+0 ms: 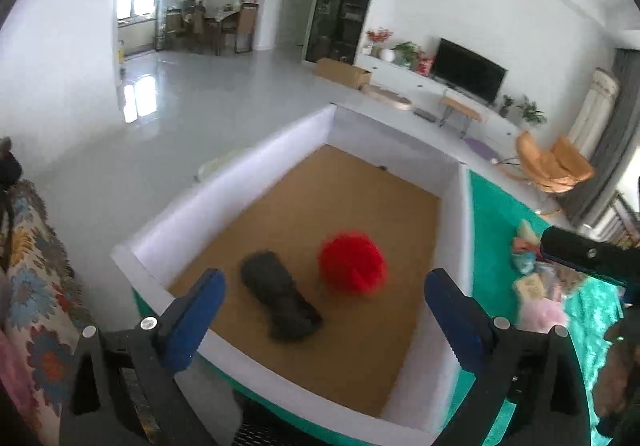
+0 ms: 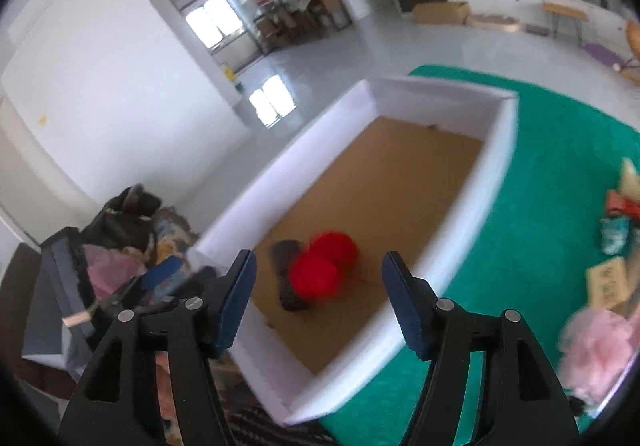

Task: Organize soft objects
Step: 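Carry the black bag and red yarn into the white box and open both tools, then move both tools out of the box back over the green table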

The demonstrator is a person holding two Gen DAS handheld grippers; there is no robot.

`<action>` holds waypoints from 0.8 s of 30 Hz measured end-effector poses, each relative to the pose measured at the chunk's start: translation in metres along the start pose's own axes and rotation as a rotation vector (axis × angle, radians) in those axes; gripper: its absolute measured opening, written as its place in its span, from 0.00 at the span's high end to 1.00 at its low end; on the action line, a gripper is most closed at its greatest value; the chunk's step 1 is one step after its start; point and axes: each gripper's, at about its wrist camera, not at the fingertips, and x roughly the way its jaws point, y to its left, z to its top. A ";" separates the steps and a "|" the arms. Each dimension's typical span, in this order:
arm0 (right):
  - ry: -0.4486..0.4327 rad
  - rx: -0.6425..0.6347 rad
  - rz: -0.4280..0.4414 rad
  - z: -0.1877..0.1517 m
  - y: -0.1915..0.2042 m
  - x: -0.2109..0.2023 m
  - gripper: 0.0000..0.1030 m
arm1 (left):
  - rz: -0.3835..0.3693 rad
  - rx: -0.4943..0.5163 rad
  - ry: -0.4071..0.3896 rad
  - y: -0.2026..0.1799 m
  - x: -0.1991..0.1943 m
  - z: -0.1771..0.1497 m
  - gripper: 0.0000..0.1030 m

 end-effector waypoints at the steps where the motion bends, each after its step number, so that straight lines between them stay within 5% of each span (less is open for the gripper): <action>1: -0.007 -0.006 -0.038 -0.009 -0.016 -0.010 0.33 | -0.035 0.004 0.006 -0.009 -0.001 -0.006 0.04; 9: 0.075 -0.072 -0.387 -0.112 -0.140 -0.071 0.33 | -0.297 0.123 0.124 -0.124 0.009 -0.063 0.04; 15: 0.257 -0.053 -0.331 -0.181 -0.170 -0.067 0.33 | -0.324 0.120 0.232 -0.165 0.053 -0.090 0.04; 20: 0.244 -0.055 -0.411 -0.143 -0.180 -0.014 0.35 | -0.315 0.130 0.244 -0.172 0.049 -0.101 0.04; 24: 0.142 -0.051 -0.553 -0.074 -0.199 0.018 0.36 | -0.288 0.166 0.260 -0.172 0.032 -0.123 0.04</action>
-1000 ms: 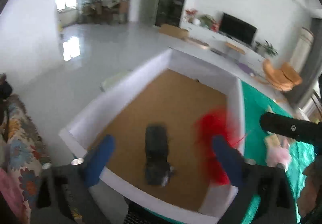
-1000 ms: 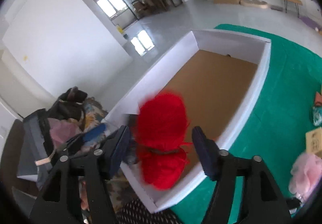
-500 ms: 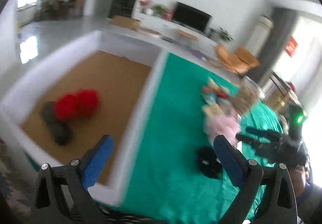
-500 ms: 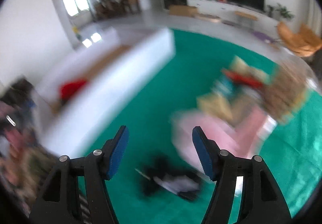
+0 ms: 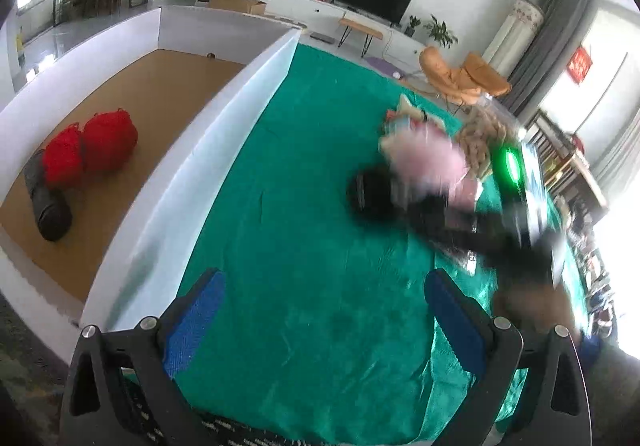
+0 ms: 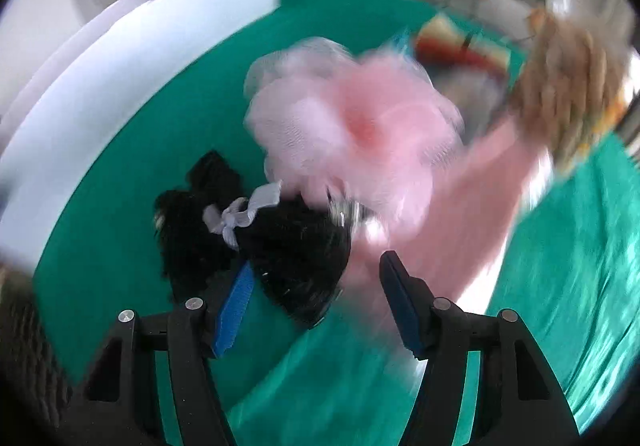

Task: Organize soft objects
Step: 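Move both tools out of the box back over the green table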

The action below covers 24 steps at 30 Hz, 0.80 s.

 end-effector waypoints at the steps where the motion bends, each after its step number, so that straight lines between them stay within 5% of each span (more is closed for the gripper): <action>1: -0.032 0.014 0.002 0.012 -0.002 -0.002 0.36 | 0.000 0.018 0.011 -0.004 0.001 -0.003 0.04; 6: -0.075 0.094 0.121 0.009 -0.031 -0.034 0.33 | -0.013 0.115 0.069 -0.036 0.020 -0.015 0.04; 10: -0.076 0.099 0.020 -0.044 -0.065 -0.049 0.29 | 0.041 0.206 0.155 -0.066 0.078 -0.022 0.04; 15: -0.081 0.179 -0.135 -0.108 -0.117 -0.063 0.29 | 0.116 0.224 0.136 -0.075 0.117 -0.028 0.04; 24: -0.079 0.302 -0.163 -0.159 -0.142 -0.062 0.28 | 0.185 0.271 0.073 -0.077 0.124 -0.036 0.00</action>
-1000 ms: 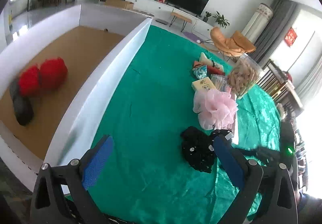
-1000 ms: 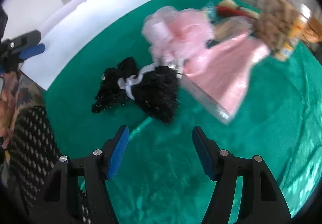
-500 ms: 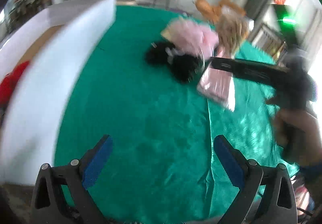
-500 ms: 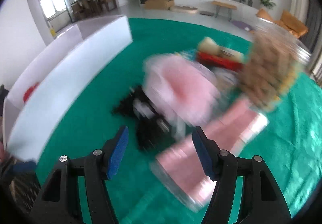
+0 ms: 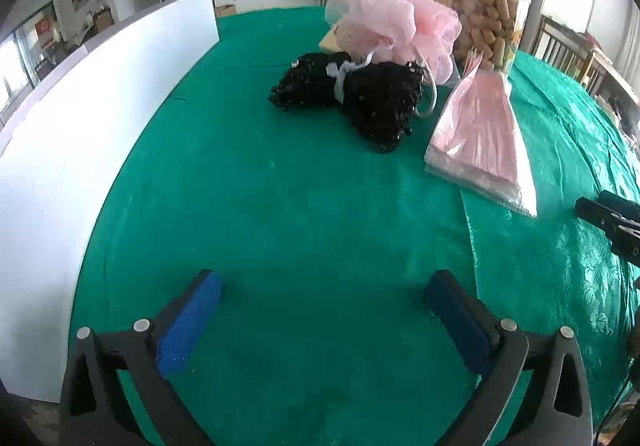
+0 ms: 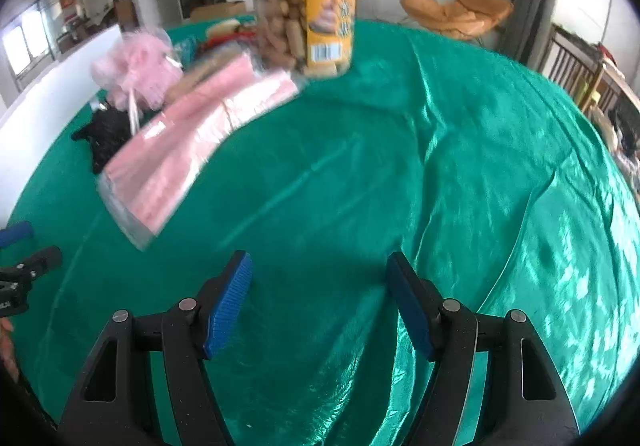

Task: Organize soft objects
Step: 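Move both tools out of the box back over the green table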

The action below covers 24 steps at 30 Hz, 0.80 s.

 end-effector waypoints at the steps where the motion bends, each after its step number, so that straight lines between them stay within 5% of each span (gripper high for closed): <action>1: -0.003 -0.002 -0.006 -0.001 0.001 -0.001 0.28 | -0.001 -0.001 -0.001 0.001 0.000 0.000 0.00; 24: -0.008 0.006 -0.014 -0.009 0.002 -0.005 0.23 | 0.005 0.003 -0.010 0.000 -0.001 -0.001 0.00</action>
